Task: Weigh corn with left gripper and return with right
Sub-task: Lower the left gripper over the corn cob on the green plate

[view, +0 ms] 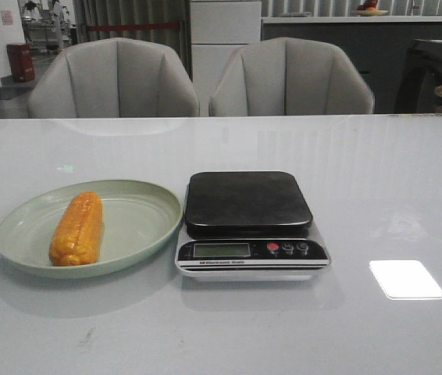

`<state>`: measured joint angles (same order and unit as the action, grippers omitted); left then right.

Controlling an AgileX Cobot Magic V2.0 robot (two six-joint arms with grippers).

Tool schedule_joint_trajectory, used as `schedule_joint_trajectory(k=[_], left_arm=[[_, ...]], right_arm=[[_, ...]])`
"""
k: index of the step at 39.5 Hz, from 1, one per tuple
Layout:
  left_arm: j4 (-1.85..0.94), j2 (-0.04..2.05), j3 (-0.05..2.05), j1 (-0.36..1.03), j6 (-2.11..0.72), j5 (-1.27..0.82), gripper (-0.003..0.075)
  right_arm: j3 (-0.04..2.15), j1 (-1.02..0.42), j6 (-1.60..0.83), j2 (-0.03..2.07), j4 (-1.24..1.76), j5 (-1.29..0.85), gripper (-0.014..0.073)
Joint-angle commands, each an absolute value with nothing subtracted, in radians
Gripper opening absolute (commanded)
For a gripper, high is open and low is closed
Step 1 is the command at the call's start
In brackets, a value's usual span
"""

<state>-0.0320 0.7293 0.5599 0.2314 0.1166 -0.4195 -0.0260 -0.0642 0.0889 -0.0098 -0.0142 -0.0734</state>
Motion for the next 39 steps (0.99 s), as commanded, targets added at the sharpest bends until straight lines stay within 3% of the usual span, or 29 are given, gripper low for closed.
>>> schedule_joint_trajectory(k=[1, 17, 27, 39], left_arm=[[-0.048, 0.844, 0.635, 0.273, 0.121, -0.365, 0.0638], [-0.097, 1.292, 0.834, 0.39, 0.128, -0.393, 0.0635], [-0.142, 1.495, 0.912, 0.403, 0.128, -0.396, 0.0591], [-0.188, 1.652, 0.968, 0.403, 0.128, -0.39, 0.059]], right_arm=[[-0.036, -0.06, 0.086, -0.029, -0.024, 0.009, 0.0167], [-0.036, -0.06, 0.086, -0.029, -0.024, 0.009, 0.0167], [-0.036, -0.06, 0.086, -0.029, -0.024, 0.009, 0.0167], [-0.036, -0.06, 0.086, -0.029, -0.024, 0.009, 0.0167]])
